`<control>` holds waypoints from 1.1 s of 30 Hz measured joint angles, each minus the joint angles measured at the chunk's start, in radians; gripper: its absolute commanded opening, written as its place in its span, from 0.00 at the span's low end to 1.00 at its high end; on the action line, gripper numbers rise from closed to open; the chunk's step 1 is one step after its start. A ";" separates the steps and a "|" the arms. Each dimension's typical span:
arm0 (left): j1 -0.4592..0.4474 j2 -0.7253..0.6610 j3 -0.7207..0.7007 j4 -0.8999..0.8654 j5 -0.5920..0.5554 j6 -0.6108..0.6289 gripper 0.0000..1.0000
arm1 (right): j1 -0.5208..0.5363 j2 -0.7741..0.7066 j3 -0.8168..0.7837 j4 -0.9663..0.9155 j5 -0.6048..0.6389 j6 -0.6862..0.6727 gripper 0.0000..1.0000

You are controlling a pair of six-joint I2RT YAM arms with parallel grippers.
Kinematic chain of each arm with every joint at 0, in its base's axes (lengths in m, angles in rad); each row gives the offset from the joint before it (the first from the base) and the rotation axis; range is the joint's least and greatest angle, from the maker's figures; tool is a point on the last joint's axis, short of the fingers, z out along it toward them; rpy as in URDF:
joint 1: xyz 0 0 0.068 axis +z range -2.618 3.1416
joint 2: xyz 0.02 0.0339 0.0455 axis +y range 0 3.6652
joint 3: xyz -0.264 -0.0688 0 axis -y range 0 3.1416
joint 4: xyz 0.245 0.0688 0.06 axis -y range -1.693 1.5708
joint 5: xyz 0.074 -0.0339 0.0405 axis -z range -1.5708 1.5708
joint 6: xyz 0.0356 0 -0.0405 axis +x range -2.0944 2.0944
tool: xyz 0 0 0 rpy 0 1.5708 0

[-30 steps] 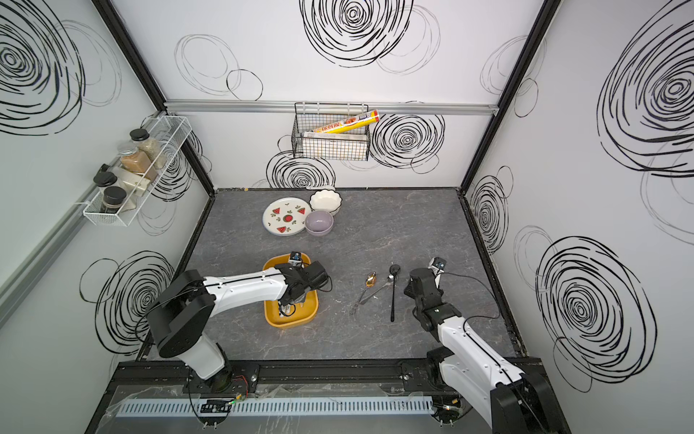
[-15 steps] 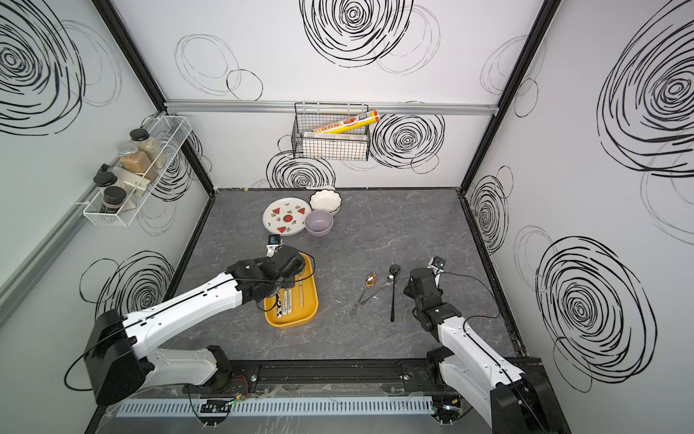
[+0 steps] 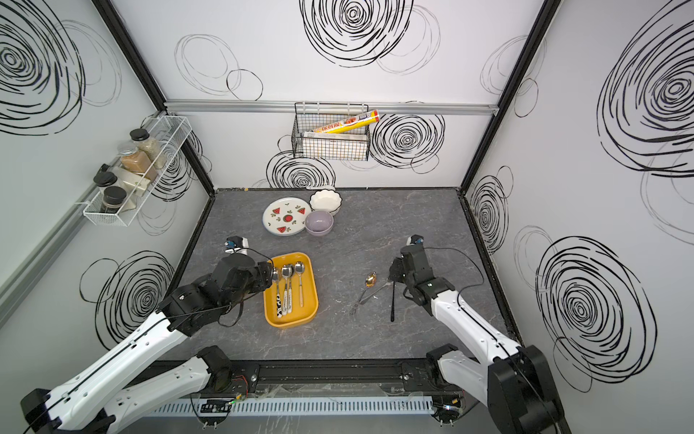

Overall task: Put the spoon into the storage box
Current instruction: Pick up the spoon from the center of the board.

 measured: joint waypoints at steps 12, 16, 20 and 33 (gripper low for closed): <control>0.000 -0.008 -0.014 0.017 0.028 0.015 0.72 | 0.229 0.239 0.075 -0.089 -0.085 0.120 0.41; 0.000 -0.015 -0.016 0.017 0.028 0.014 0.73 | 0.252 0.276 0.081 -0.091 -0.089 0.141 0.41; 0.000 -0.023 -0.017 0.017 0.029 0.014 0.73 | 0.261 0.322 0.103 -0.091 -0.084 0.154 0.41; 0.000 -0.028 -0.021 0.017 0.030 0.014 0.73 | 0.302 0.469 0.177 -0.100 -0.047 0.188 0.39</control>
